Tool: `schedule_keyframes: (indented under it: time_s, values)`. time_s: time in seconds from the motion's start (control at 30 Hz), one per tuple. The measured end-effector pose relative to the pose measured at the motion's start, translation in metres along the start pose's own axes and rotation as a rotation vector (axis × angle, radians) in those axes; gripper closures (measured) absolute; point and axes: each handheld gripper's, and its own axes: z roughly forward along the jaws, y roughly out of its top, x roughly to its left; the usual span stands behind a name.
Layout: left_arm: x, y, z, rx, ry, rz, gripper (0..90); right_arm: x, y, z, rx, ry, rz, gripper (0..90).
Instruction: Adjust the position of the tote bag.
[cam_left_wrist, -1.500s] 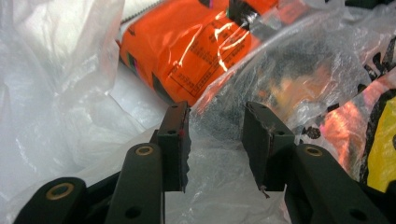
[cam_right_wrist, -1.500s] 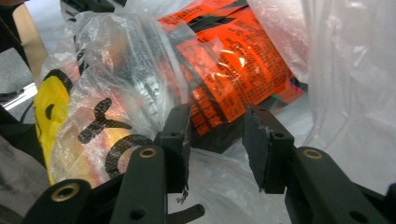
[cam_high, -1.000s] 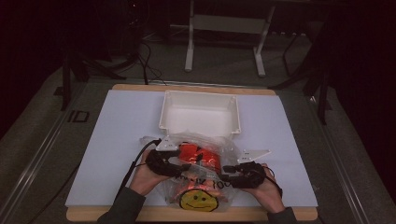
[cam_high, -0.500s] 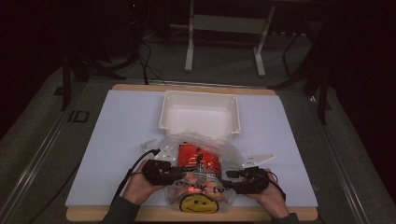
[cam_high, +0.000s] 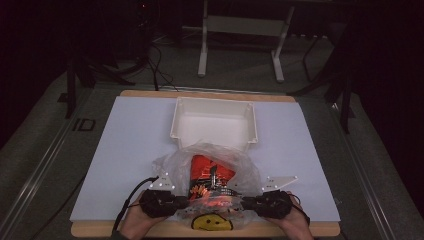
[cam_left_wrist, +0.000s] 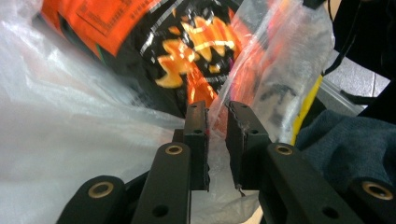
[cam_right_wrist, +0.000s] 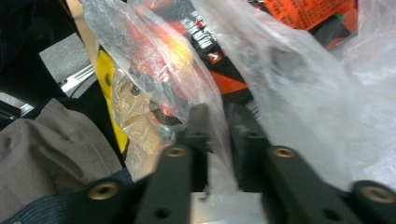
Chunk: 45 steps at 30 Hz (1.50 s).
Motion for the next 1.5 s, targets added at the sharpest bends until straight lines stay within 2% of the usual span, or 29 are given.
schedule_keyframes:
  time_s: [0.07, 0.17, 0.37, 0.47, 0.53, 0.63, 0.73, 0.83, 1.0, 1.07, 1.17, 1.27, 1.33, 1.5]
  values:
    - [-0.003, -0.004, -0.002, -0.008, -0.005, -0.005, 79.7, 0.003, -0.002, -0.002, -0.006, 0.003, -0.009, 86.1]
    - [-0.008, -0.01, -0.004, -0.002, -0.011, -0.002, 80.6, 0.008, -0.005, -0.006, -0.009, 0.012, -0.021, 87.1]
    - [-0.015, -0.026, -0.002, 0.054, -0.011, -0.005, 83.2, 0.015, -0.017, -0.013, 0.008, 0.04, -0.026, 87.1]
    - [-0.015, -0.034, 0.001, 0.085, 0.013, -0.016, 84.6, 0.015, -0.026, -0.013, 0.021, 0.052, -0.012, 87.0]
    - [-0.013, -0.037, 0.003, 0.088, 0.017, -0.032, 86.1, 0.014, -0.031, -0.013, 0.03, 0.059, -0.001, 86.7]
    - [-0.013, -0.037, 0.007, 0.104, 0.046, -0.029, 87.9, 0.011, -0.037, -0.011, 0.04, 0.068, 0.011, 85.4]
    - [-0.012, -0.034, 0.009, 0.107, 0.058, -0.03, 89.4, 0.004, -0.04, -0.007, 0.062, 0.042, 0.046, 84.0]
    - [-0.013, -0.031, 0.009, 0.12, 0.113, -0.009, 89.5, -0.002, -0.041, -0.002, 0.071, 0.01, 0.068, 81.9]
    - [-0.01, -0.027, 0.009, 0.124, 0.214, -0.002, 89.5, -0.012, -0.039, -0.001, 0.019, -0.037, 0.123, 78.3]
    - [-0.008, -0.024, 0.01, 0.119, 0.254, -0.002, 89.4, -0.014, -0.037, 0.001, 0.008, -0.046, 0.13, 77.9]
    - [-0.003, -0.019, 0.013, 0.114, 0.288, 0.0, 89.0, -0.016, -0.035, 0.004, -0.011, -0.057, 0.147, 75.5]
    - [0.001, -0.016, 0.015, 0.098, 0.293, -0.016, 86.1, -0.02, -0.035, 0.007, -0.033, -0.039, 0.172, 74.4]
    - [0.0, -0.014, 0.013, 0.078, 0.28, -0.021, 83.4, -0.021, -0.034, 0.009, -0.04, -0.039, 0.187, 74.0]
    - [-0.007, -0.01, 0.002, -0.031, 0.219, -0.022, 72.4, -0.02, -0.032, 0.01, -0.038, -0.045, 0.177, 72.8]
